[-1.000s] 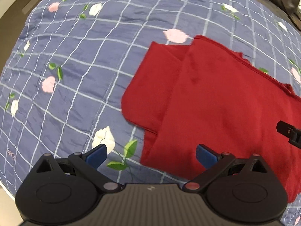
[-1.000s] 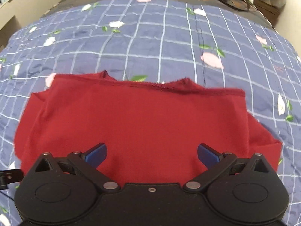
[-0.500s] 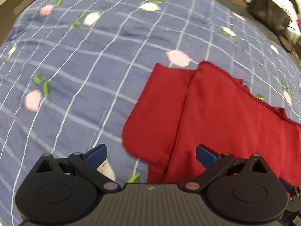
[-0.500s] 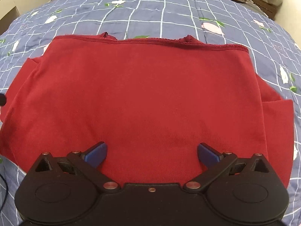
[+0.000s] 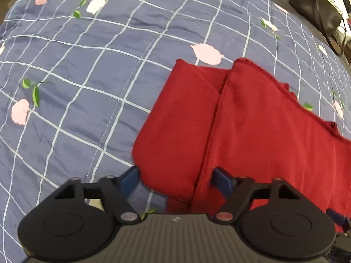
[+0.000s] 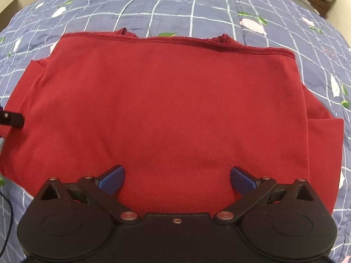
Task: Fold small clothes
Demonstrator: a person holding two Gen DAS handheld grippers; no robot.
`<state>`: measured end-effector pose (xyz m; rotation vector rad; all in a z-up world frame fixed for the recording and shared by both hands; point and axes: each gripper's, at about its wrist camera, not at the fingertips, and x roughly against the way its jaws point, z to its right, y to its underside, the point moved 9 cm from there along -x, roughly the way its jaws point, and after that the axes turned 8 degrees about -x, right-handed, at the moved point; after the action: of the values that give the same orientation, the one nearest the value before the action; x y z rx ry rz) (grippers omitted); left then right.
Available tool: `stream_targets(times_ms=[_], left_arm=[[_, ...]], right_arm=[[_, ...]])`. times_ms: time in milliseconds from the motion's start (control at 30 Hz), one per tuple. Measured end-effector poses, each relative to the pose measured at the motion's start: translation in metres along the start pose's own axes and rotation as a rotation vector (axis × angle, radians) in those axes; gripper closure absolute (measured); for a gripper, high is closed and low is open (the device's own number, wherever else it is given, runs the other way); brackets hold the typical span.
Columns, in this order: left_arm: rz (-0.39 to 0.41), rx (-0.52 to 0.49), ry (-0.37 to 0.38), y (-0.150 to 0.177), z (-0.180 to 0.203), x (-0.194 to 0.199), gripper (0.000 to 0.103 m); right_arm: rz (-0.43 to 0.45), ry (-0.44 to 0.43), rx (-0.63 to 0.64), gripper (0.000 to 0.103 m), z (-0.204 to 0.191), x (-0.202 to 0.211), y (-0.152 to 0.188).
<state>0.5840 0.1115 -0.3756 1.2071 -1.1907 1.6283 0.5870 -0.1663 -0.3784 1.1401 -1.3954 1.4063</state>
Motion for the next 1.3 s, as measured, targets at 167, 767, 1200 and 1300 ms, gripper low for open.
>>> stream_targets(times_ms=[167, 767, 1200, 1300], left_arm=[[0.014, 0.015, 0.021, -0.004, 0.006, 0.007, 0.064], [0.247, -0.277, 0.016, -0.009, 0.154, 0.099, 0.097], [0.138, -0.512, 0.214, 0.072, 0.339, 0.073, 0.097], [0.094, -0.530, 0.219, 0.087, 0.351, 0.059, 0.096]], right_arm=[[-0.014, 0.017, 0.041, 0.000, 0.007, 0.011, 0.003], [0.043, 0.056, -0.077, 0.000, 0.093, 0.089, 0.064], [0.009, 0.145, -0.184, 0.000, 0.189, 0.105, 0.105], [0.001, 0.156, -0.204, 0.000, 0.204, 0.106, 0.114]])
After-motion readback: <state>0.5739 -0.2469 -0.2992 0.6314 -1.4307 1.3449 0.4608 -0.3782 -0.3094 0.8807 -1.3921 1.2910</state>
